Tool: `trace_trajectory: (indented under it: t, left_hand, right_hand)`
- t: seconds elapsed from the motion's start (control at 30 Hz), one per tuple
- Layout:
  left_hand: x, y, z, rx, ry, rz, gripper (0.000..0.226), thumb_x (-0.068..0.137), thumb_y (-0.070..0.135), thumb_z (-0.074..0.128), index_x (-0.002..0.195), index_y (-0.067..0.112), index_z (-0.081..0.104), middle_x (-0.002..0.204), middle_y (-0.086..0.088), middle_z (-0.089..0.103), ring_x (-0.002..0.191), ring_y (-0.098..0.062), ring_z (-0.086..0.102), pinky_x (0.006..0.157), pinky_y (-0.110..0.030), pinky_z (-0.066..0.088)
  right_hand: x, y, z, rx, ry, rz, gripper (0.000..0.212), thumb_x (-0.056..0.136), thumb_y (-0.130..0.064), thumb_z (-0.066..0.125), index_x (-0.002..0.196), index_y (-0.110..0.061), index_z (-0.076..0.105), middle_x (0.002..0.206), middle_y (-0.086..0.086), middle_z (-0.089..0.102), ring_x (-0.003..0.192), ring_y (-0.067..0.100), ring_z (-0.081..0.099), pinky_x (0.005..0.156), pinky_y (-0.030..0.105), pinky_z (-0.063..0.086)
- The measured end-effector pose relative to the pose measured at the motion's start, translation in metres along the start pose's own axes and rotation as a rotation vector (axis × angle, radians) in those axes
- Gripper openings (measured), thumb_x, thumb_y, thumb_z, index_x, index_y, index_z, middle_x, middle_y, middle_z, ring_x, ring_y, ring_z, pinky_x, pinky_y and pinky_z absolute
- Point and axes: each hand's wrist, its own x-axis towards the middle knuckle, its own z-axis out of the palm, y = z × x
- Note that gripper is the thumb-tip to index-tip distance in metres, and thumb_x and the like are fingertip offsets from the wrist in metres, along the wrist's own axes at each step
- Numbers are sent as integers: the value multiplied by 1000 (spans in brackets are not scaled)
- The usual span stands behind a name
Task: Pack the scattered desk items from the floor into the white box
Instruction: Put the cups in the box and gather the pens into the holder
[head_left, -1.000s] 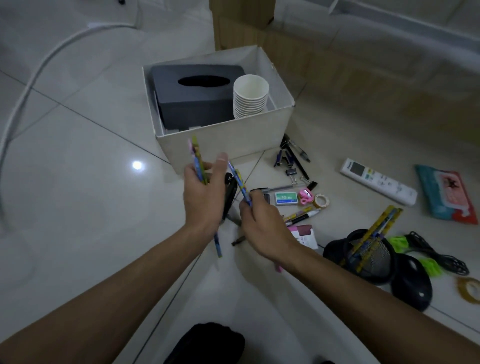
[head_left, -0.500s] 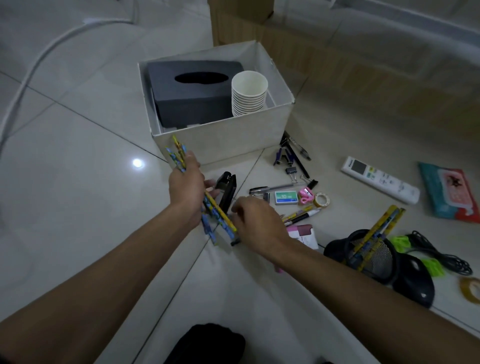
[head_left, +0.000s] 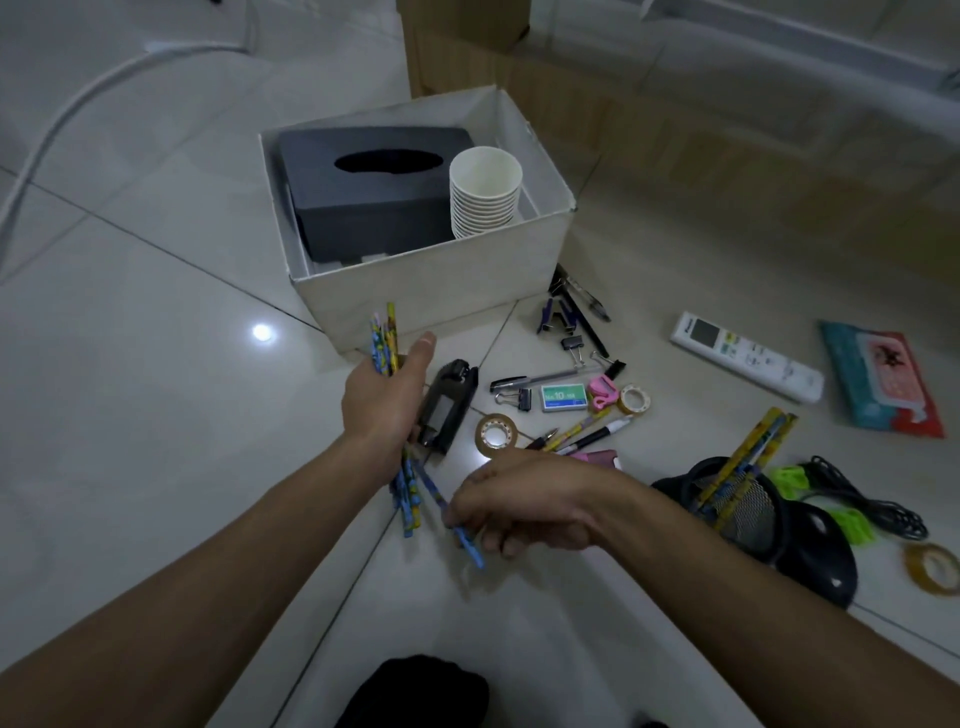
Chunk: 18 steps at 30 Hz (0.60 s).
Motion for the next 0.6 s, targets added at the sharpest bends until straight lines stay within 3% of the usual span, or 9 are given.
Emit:
trace_trajectory:
  t: [0.1,0.17,0.23,0.33,0.4,0.43,0.5,0.57,0.6]
  left_hand:
    - [-3,1,4,59,15,111,45,71,65,71,63,26,52,59,2,54,59,-22,55,65,-36,48]
    - [-4,7,8,79,39,182,47,71,68,71,78,23,61,66,3,60,65,-20,60,68,-37,52]
    - [-6,13,13,60,4,205,51,73,68,70,89,20,60,65,6,58,59,-15,57,63,-33,51]
    - [-15,21,27,-19,-199,164,46,79,61,70,83,18,56,55,7,52,46,-12,48,50,-26,42]
    - [-19,21,39,-46,-254,139,40,84,54,68,75,18,55,61,4,53,56,-16,48,57,-28,42]
    - [-21,22,44,-73,-243,126,37,88,50,66,71,19,53,62,4,51,60,-17,48,61,-30,42]
    - [-23,25,54,-178,-204,88,33,93,45,60,74,20,50,60,4,44,60,-18,47,61,-30,42]
    - [-30,34,61,-323,-195,68,28,95,43,57,83,19,50,58,5,40,52,-13,45,52,-28,46]
    - [-36,40,65,-382,-197,98,27,96,42,56,85,19,51,57,5,39,48,-10,43,50,-28,49]
  right_hand:
    - [-26,1,-15,65,-80,-45,7,92,-10,60,88,-7,64,77,9,64,48,8,58,43,17,47]
    - [-36,0,-25,102,-4,-116,7,94,-8,58,88,-5,61,77,15,63,46,10,59,41,19,47]
    - [-38,1,-31,97,140,-204,12,95,-8,58,83,-6,58,67,13,62,43,11,59,40,19,46]
    - [-24,1,-29,-99,407,-461,10,91,-13,66,82,-10,63,65,4,67,53,12,63,52,27,53]
    - [-10,6,-21,-234,593,-601,6,86,-18,68,81,-16,66,71,0,71,61,10,64,63,32,54]
    - [-3,10,-16,-189,666,-628,5,84,-22,68,82,-17,67,74,-1,72,65,11,66,67,34,55]
    - [4,18,-3,167,727,-602,19,83,-38,64,89,-21,68,85,-2,73,81,14,69,79,40,58]
    - [4,24,8,703,588,-433,36,90,-51,53,103,-23,70,103,2,74,99,19,69,92,49,55]
    - [4,26,11,960,470,-343,42,96,-52,46,110,-20,70,107,5,74,102,22,69,91,51,55]
